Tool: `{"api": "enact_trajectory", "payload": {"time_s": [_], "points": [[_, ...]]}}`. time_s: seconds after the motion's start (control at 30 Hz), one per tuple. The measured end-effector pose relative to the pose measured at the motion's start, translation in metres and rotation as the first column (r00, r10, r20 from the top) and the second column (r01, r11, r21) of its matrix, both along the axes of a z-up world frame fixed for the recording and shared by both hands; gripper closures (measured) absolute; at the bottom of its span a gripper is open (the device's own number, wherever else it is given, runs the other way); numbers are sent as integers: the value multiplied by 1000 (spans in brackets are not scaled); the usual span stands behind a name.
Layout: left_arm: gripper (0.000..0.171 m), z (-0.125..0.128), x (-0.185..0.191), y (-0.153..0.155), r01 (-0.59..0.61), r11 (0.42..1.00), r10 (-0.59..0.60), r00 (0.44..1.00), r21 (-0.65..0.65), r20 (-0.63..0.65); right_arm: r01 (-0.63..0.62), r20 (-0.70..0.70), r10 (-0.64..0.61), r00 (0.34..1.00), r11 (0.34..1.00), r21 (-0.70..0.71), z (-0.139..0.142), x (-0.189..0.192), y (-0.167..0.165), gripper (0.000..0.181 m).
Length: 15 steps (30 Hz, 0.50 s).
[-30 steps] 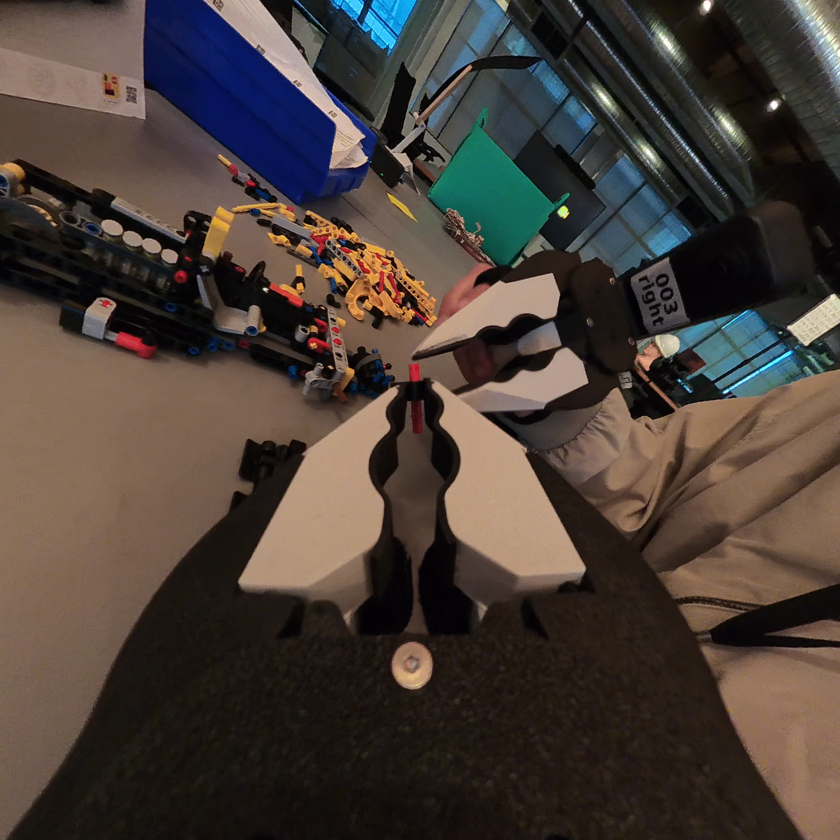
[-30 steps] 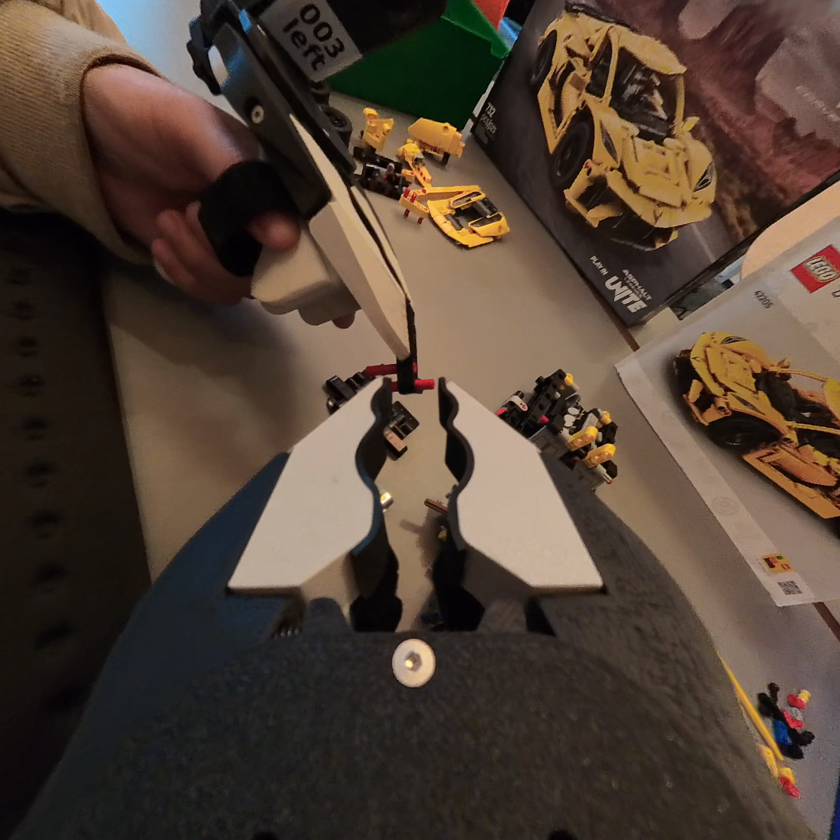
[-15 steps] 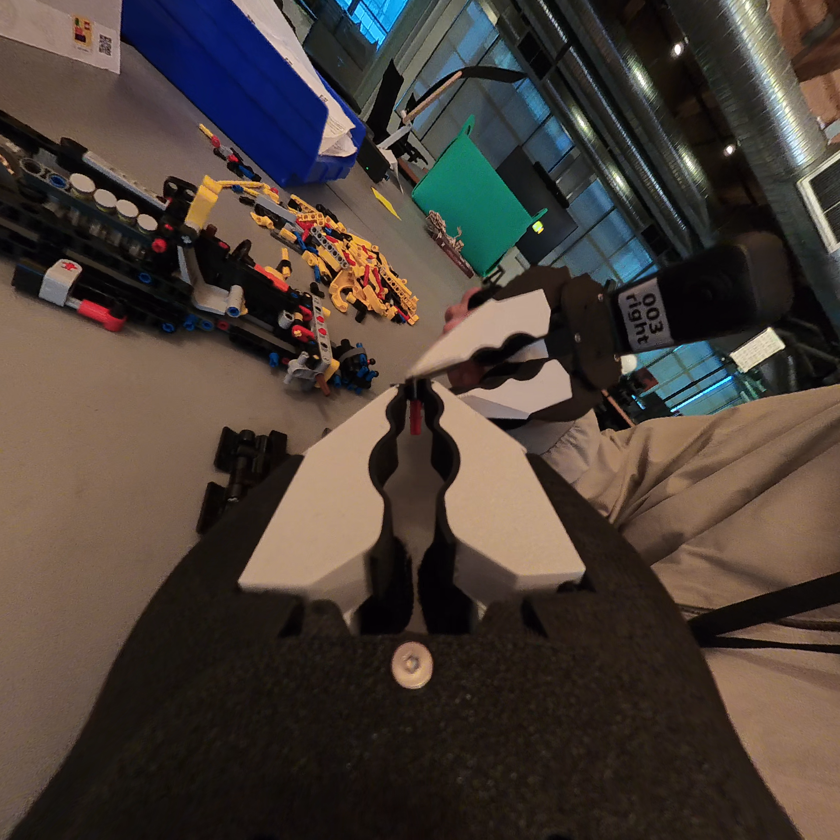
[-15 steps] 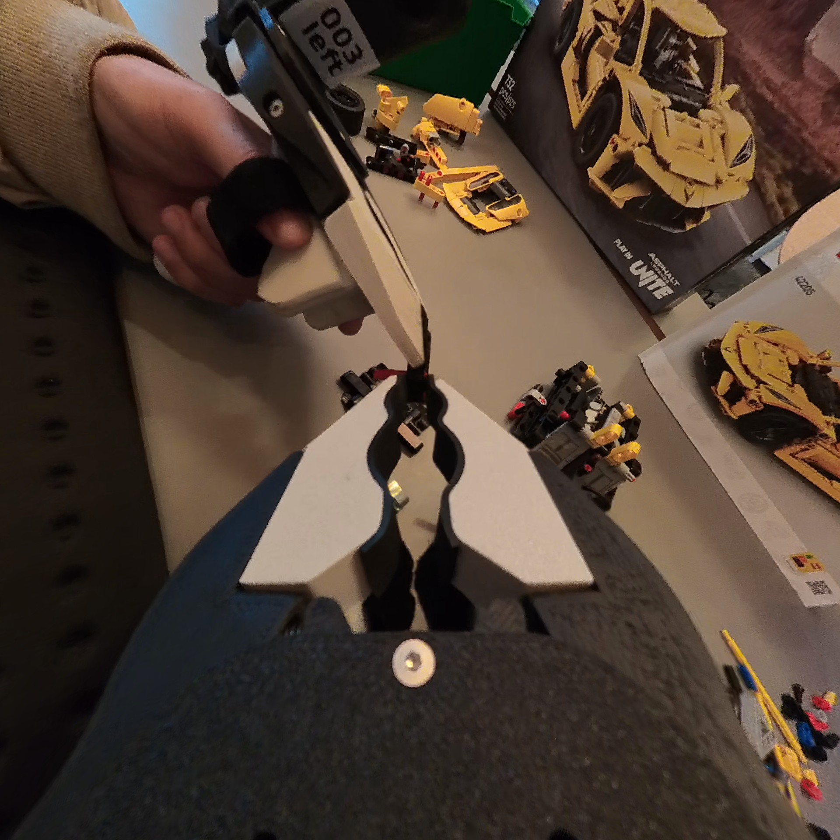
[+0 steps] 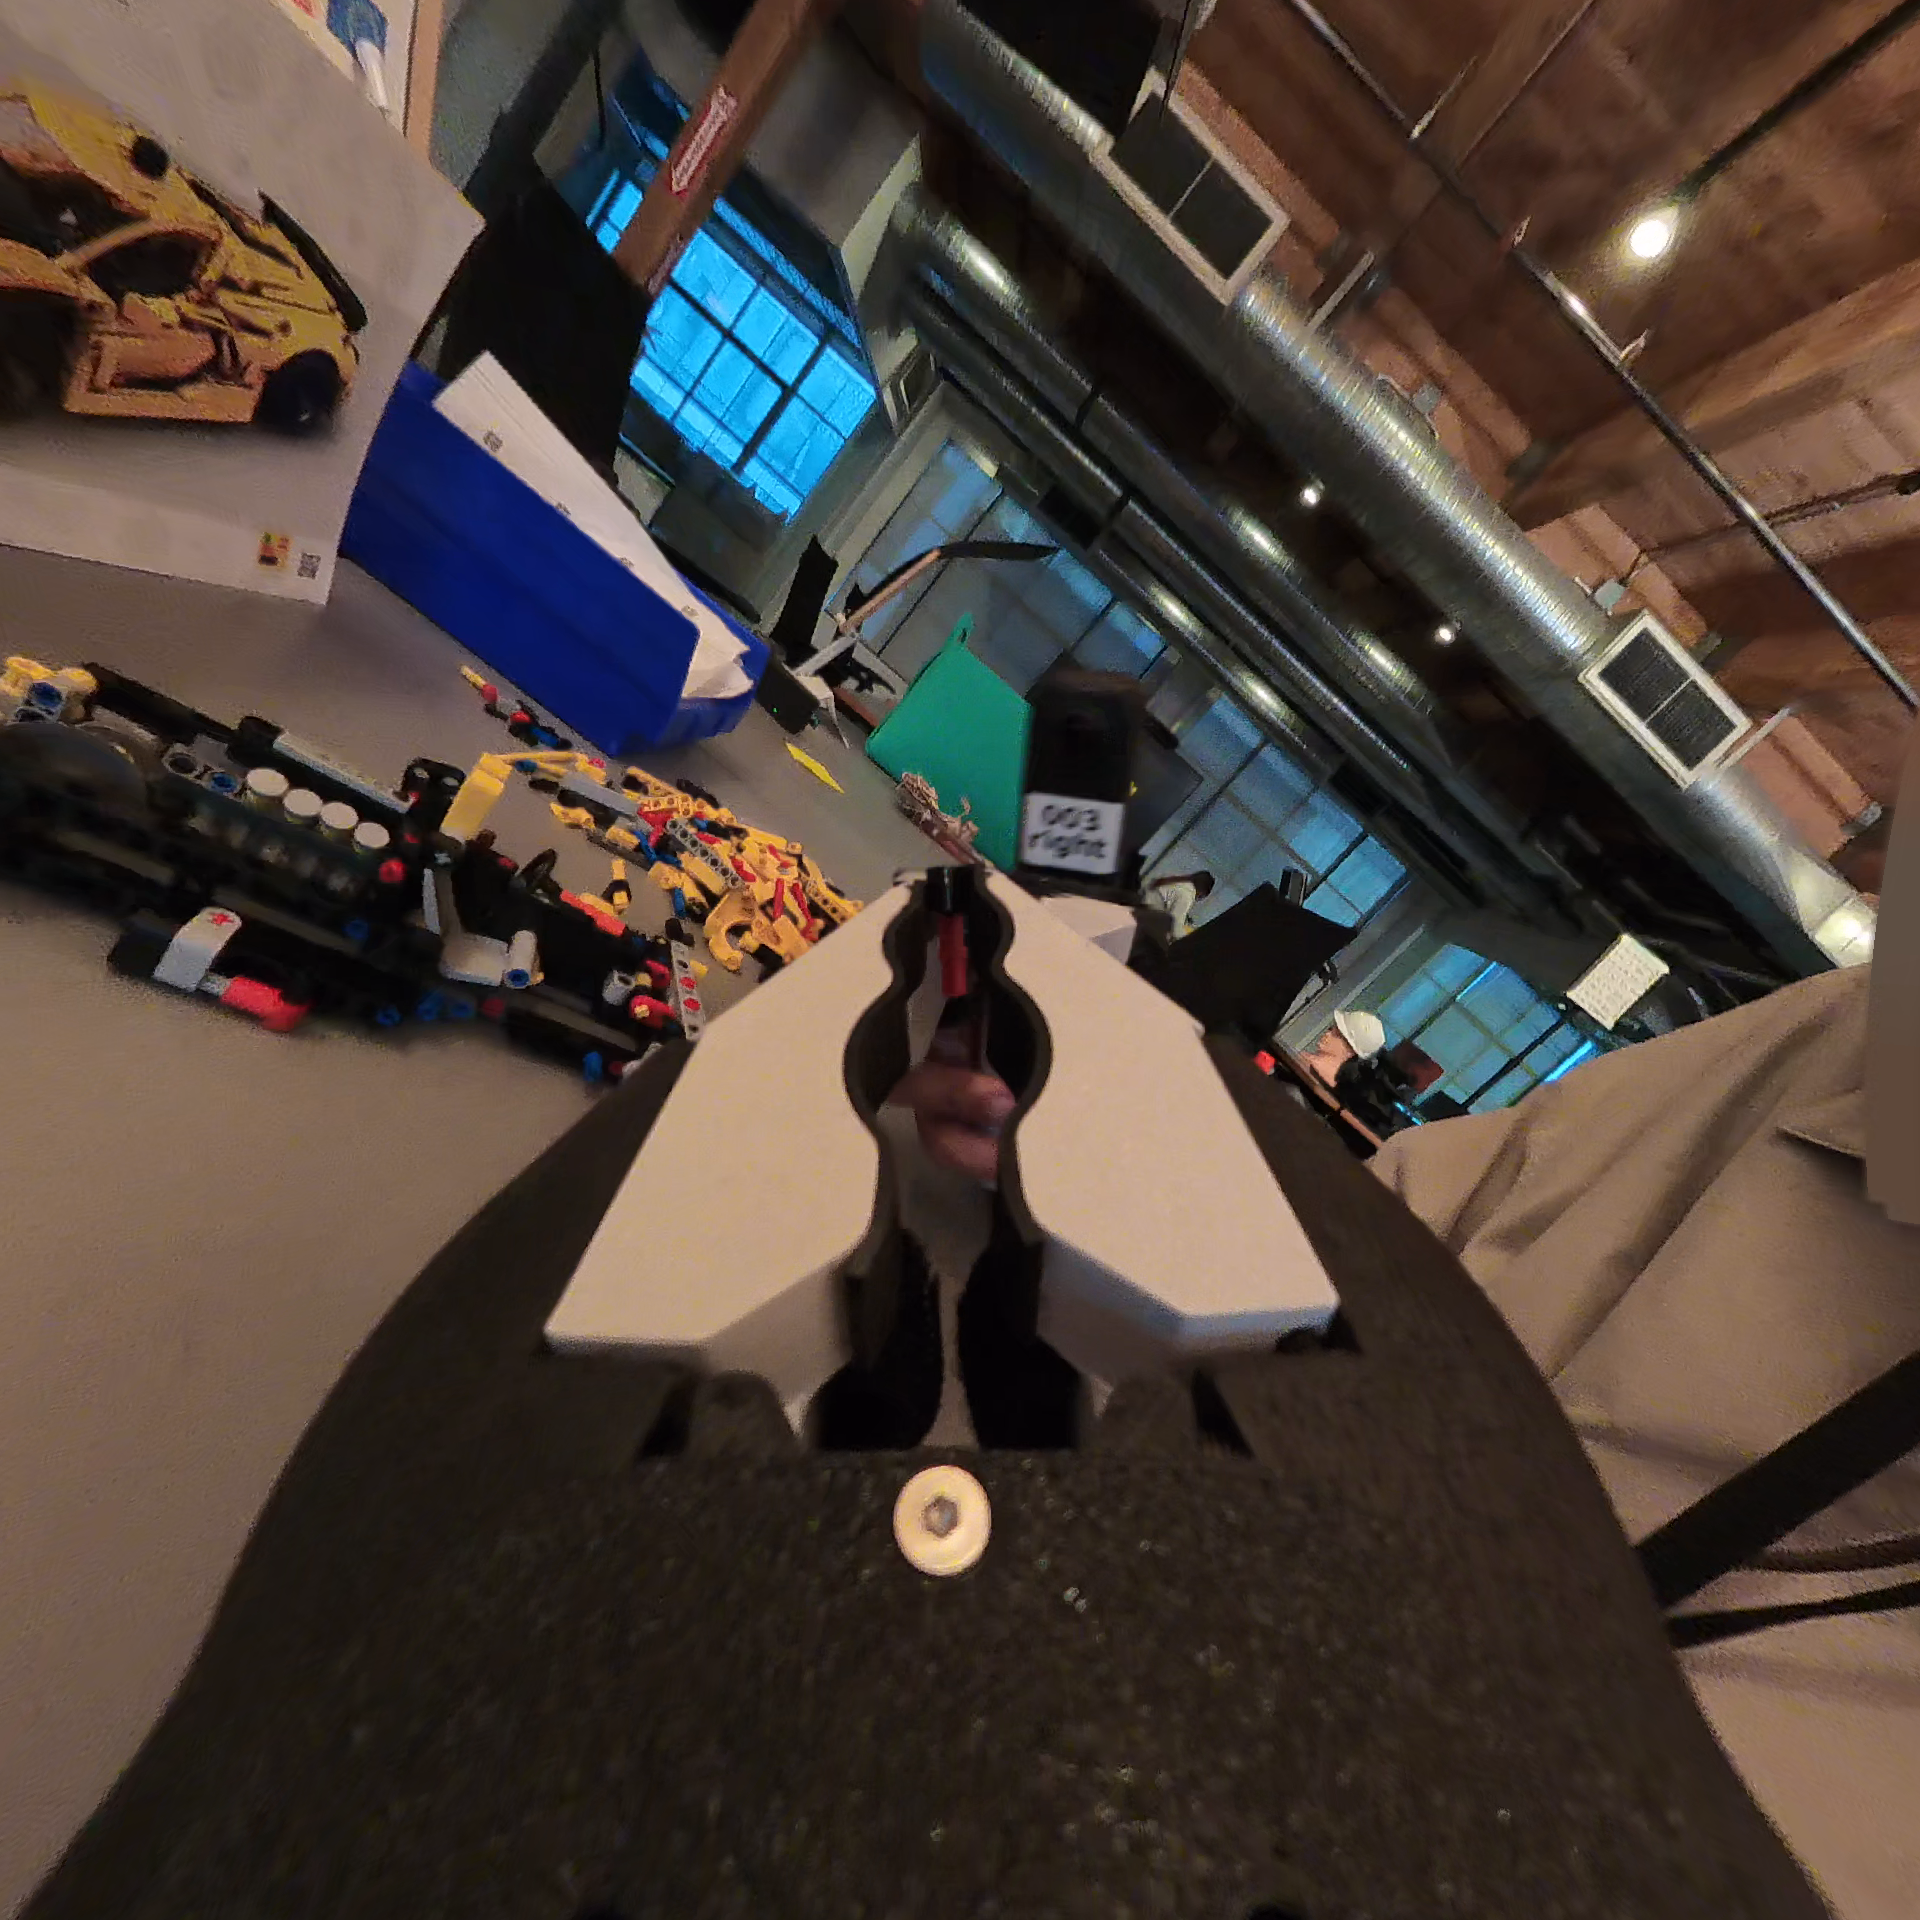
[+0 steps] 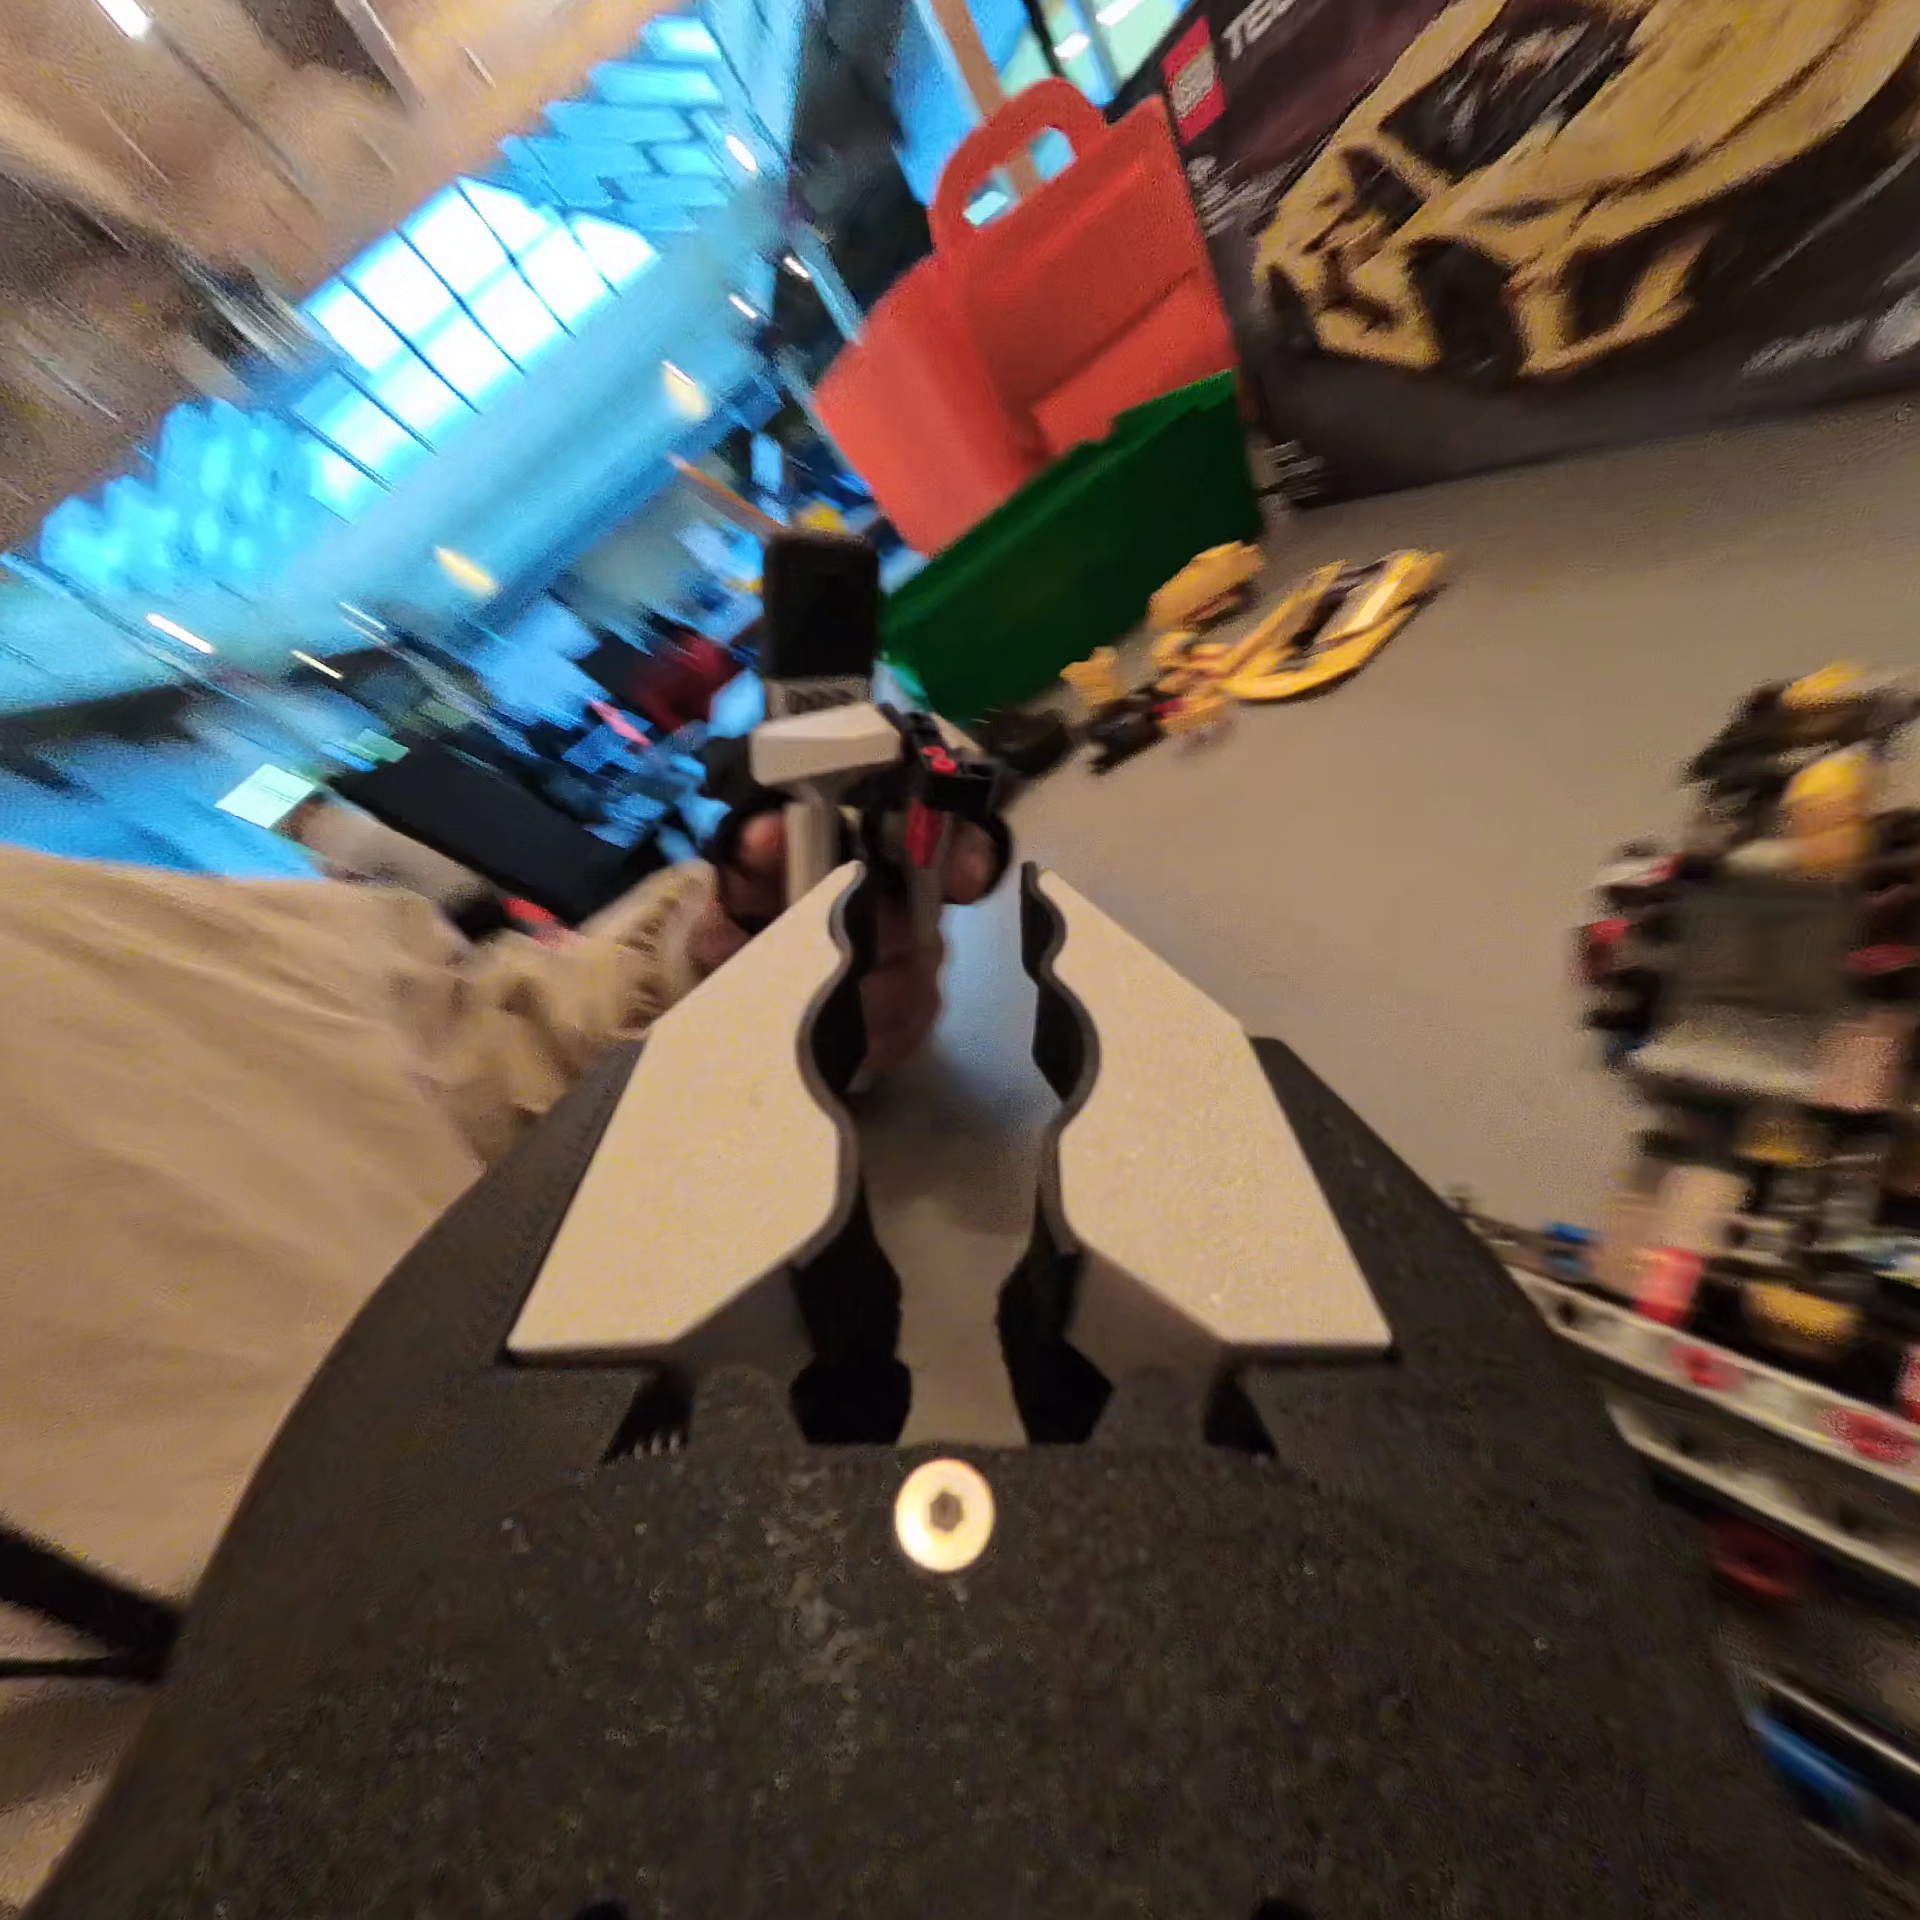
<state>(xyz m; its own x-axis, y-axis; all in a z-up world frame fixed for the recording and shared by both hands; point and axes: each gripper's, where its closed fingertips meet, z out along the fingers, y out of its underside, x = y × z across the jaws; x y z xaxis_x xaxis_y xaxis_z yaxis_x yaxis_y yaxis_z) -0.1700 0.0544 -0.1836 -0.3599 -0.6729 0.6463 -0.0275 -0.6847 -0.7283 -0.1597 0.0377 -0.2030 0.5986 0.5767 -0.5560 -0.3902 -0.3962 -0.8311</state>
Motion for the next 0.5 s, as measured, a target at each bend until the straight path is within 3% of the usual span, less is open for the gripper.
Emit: {"api": "enact_trajectory", "payload": {"time_s": [0.1,0.3,0.37,0.43,0.5], "points": [[165,6,1,-5,26,999,-24,999,-45,34,-105,-236,93,967,994,-41,8,-15,0,160],[164,8,3,-17,63,998,-62,997,-19,49,-97,-245,94,965,995,-1,12,-22,-1,178],[164,6,2,-21,89,996,-90,995,15,38,-96,-153,99,983,995,25,10,-22,-4,178],[164,-3,-2,-32,185,980,-183,983,71,-29,-179,-2,179,984,984,4,2,-23,-14,177],[163,-18,-4,-45,243,950,-222,967,196,-126,-251,203,261,944,965,-76,-15,-21,-28,178]]}}
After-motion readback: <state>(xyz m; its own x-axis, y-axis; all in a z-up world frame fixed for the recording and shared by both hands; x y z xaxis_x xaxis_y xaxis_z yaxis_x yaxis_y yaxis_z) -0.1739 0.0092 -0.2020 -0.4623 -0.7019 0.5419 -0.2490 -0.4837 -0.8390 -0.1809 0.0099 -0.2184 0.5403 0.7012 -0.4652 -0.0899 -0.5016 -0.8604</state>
